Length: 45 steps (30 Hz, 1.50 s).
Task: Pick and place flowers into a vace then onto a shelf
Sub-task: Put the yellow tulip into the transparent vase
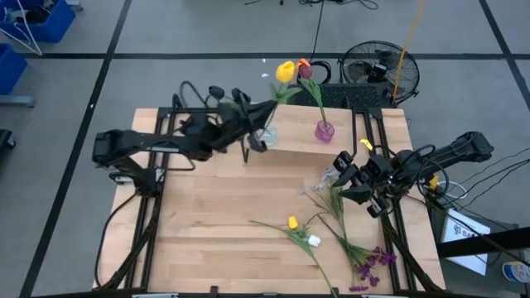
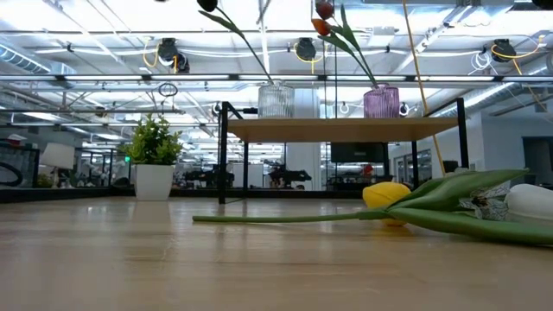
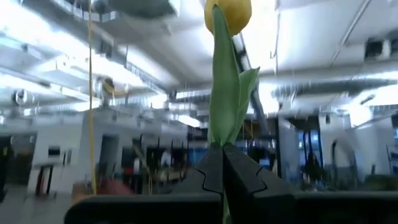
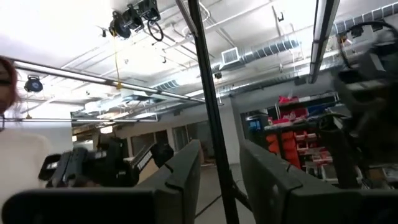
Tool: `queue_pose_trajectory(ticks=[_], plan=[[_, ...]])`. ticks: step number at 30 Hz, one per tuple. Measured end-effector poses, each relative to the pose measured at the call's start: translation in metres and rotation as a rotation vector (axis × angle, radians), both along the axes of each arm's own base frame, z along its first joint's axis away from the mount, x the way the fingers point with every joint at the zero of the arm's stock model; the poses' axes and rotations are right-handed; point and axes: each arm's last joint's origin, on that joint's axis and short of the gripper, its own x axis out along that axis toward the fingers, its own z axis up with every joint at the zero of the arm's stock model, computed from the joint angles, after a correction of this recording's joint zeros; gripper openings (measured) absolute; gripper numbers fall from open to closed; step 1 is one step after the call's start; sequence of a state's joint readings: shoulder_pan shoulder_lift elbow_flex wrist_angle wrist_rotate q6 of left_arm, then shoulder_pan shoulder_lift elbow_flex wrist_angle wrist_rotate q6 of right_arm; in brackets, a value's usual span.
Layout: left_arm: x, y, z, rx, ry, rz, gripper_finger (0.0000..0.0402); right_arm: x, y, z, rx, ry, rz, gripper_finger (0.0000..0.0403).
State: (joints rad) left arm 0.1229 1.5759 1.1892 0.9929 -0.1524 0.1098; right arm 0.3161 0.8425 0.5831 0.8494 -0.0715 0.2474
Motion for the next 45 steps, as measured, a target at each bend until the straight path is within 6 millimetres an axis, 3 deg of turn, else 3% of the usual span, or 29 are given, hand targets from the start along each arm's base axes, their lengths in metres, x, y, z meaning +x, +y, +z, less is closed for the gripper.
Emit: queue_pose_trajectory(ticks=[4,12,20,27,37,45], plan=[[0.019,0.018,-0.028,-0.005,0.081,0.013,0.0001,0.000,0.000,0.000,-0.001,0.001,0.000,0.0105],[0.029,0.038,-0.047,0.090,0.121,0.017,0.0001,0.000,0.000,-0.001,-0.052,-0.009,-0.025,0.0105],[0.024,0.053,-0.044,0.198,0.123,-0.008,0.0001,0.001,0.001,-0.002,-0.059,0.006,-0.021,0.0105],[0.023,0.067,-0.050,0.156,0.109,-0.101,0.0001,0.001,0.001,-0.003,-0.061,0.009,-0.021,0.0105],[0.039,0.068,-0.064,0.186,0.035,-0.150,0.0000,0.002,0.001,-0.003,-0.063,0.016,-0.021,0.0105],[0.039,0.068,-0.062,0.183,0.035,-0.153,0.0000,0.002,0.001,-0.003,-0.058,0.019,-0.017,0.0105]])
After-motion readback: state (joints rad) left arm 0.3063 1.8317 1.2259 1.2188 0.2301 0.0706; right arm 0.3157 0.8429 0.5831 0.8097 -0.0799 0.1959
